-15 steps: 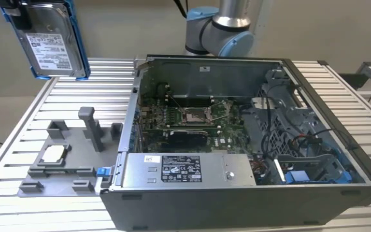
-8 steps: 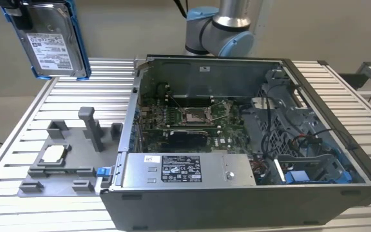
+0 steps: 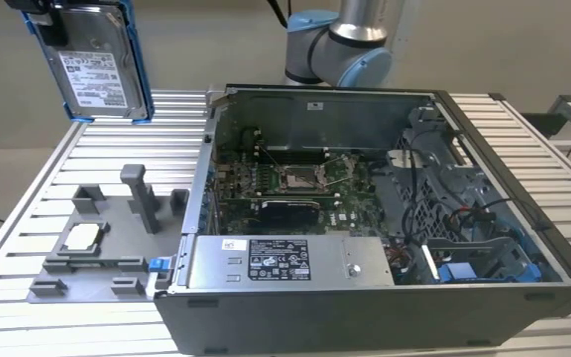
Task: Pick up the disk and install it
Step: 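Pick up the disk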
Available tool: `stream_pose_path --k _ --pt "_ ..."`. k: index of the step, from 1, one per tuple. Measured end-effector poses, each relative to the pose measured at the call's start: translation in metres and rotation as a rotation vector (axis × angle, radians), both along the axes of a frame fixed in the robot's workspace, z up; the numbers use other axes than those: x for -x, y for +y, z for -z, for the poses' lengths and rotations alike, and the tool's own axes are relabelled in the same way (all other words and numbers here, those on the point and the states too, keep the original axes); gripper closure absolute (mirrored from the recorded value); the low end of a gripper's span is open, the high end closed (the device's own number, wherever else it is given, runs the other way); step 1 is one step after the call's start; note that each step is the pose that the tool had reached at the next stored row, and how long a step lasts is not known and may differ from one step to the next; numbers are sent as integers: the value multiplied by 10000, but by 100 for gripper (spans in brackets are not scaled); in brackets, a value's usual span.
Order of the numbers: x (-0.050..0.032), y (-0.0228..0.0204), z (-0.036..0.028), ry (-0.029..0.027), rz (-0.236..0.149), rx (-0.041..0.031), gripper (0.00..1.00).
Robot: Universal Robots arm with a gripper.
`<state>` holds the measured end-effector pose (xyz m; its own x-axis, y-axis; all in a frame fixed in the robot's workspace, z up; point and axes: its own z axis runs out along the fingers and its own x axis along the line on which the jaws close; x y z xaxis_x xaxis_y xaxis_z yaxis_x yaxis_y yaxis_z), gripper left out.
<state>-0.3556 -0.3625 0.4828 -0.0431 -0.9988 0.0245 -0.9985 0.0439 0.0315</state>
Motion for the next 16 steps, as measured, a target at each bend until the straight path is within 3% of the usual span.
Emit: stream_pose_path --k 16 --pt "-451 3 0 0 -1 0 100"
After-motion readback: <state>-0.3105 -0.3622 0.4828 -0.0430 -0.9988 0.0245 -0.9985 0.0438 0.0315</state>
